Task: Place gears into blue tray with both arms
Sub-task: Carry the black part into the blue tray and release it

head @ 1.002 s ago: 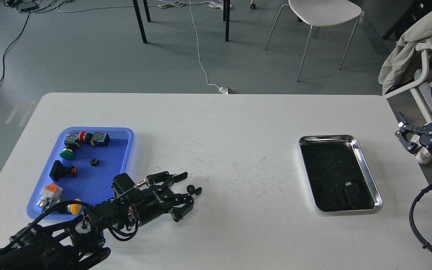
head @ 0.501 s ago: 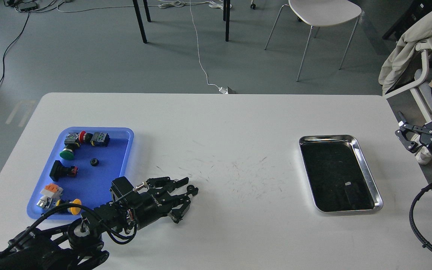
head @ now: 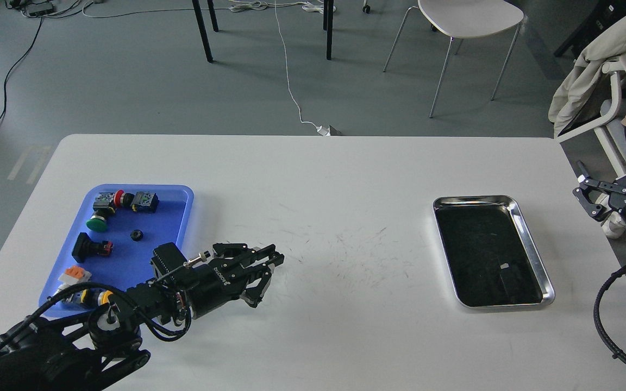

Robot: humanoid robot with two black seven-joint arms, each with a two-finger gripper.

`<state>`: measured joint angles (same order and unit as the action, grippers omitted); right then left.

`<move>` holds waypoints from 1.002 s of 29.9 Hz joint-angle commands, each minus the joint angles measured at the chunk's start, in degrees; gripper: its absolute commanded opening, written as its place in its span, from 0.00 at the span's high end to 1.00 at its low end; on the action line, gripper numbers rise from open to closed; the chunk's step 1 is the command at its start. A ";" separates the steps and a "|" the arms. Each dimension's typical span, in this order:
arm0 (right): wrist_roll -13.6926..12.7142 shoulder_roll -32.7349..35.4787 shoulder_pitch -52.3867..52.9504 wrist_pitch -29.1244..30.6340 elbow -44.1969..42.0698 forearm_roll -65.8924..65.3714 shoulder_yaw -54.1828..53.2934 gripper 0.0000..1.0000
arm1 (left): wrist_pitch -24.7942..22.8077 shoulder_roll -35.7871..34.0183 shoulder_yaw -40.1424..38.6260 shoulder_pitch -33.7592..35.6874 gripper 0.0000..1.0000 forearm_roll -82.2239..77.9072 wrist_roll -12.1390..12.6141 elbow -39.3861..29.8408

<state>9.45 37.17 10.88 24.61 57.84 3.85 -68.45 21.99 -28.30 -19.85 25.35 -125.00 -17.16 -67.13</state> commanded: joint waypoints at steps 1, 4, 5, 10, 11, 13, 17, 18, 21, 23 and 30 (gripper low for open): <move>0.04 0.01 0.11 0.00 0.08 -0.07 -0.02 0.05 | -0.28 -4.73 -0.19 3.37 0.93 0.00 0.19 -4.40; -0.05 0.01 0.29 0.00 -0.01 -0.07 -0.02 0.05 | -0.80 -8.96 -0.19 6.54 0.93 2.98 0.28 -6.61; -0.05 0.09 0.29 0.00 0.08 -0.07 -0.02 0.05 | -1.24 -10.27 -0.19 7.33 0.93 6.23 0.28 -6.96; -0.05 0.45 0.37 0.00 0.08 -0.25 0.15 0.05 | -4.67 -16.78 -0.11 10.59 0.93 25.30 -0.33 -7.05; -0.05 0.45 0.37 0.00 0.08 -0.25 0.15 0.05 | -5.46 -17.83 -0.11 10.85 0.93 28.99 -0.33 -7.05; 0.04 0.53 0.37 0.00 0.08 -0.25 0.15 0.05 | -7.39 -20.03 -0.19 11.03 0.93 37.68 -0.33 -7.05; -0.05 0.53 0.37 0.00 0.17 -0.25 0.07 0.05 | -11.26 -23.02 -0.28 11.12 0.93 55.17 -0.33 -7.05; -0.05 0.62 0.46 0.00 0.26 -0.25 0.07 0.05 | -11.87 -23.64 -0.37 11.12 0.93 59.57 -0.33 -7.05; -0.05 0.71 0.46 -0.09 0.26 -0.25 0.07 0.05 | -14.77 -25.75 -0.72 11.12 0.92 73.10 -0.33 -6.79; -0.05 1.06 0.46 -0.44 0.34 -0.25 0.15 0.05 | -17.49 -26.80 -0.63 10.95 0.92 79.18 -0.24 -6.44; -0.05 1.15 1.25 -0.70 0.43 -0.25 0.59 0.05 | -24.53 -31.55 0.59 9.72 0.92 85.19 0.19 -6.61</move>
<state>9.40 38.30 11.86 24.11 58.19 3.60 -68.11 -0.60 -58.14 -19.99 35.59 -40.26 -17.05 -73.37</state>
